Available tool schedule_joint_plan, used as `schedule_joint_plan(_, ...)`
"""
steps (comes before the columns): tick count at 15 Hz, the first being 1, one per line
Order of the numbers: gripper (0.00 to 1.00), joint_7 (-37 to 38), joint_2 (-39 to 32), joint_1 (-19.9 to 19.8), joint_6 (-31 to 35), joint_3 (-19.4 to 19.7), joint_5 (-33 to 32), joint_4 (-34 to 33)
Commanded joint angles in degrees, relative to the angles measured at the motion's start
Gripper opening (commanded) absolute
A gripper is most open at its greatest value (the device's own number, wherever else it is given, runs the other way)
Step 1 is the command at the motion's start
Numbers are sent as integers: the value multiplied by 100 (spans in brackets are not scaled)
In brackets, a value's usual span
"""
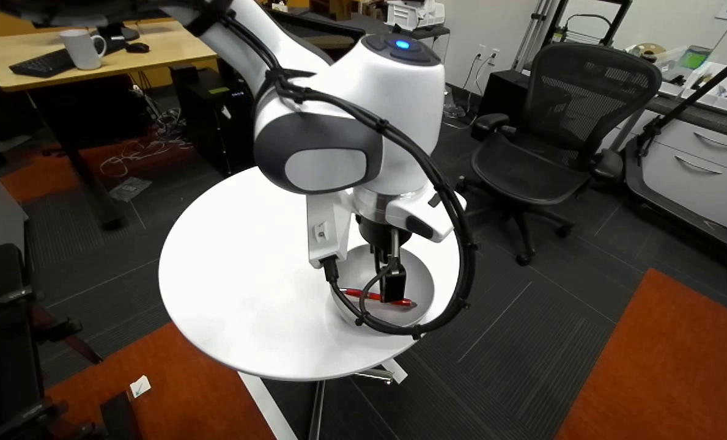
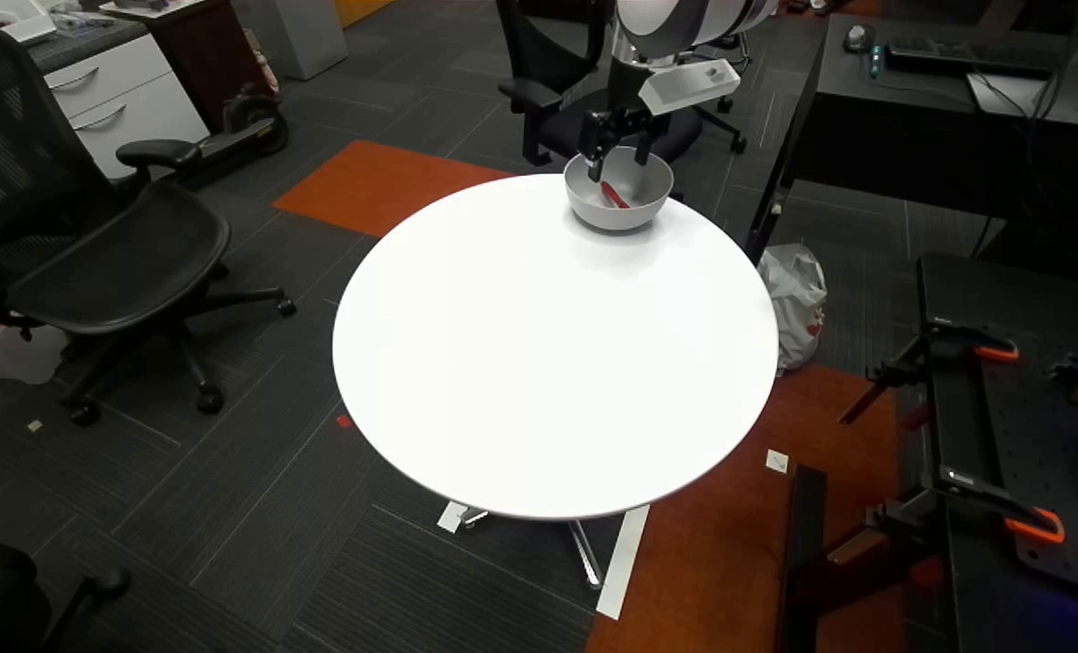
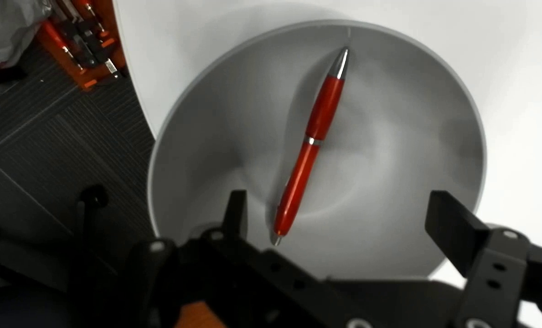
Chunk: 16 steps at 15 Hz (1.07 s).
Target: Remove the pen from the bowl and place it on the table
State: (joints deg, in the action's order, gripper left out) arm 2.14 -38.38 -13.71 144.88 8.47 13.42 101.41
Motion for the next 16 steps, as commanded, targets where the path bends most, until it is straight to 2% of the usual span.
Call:
schedule_joint_plan(1, 100, 285, -307, -47, -184, -41, -47, -412)
schedule_joint_plan(9, 100, 542, -737, -3, -379, 61, -187, -787)
schedule_joint_plan(10, 75, 564, -777, 10, -402, 84, -203, -814)
schedule_joint_plan(11, 74, 559, -806, 12, -428, 91, -215, -842)
schedule_joint_plan(16, 36, 594, -887, -5, -451, 98, -198, -912)
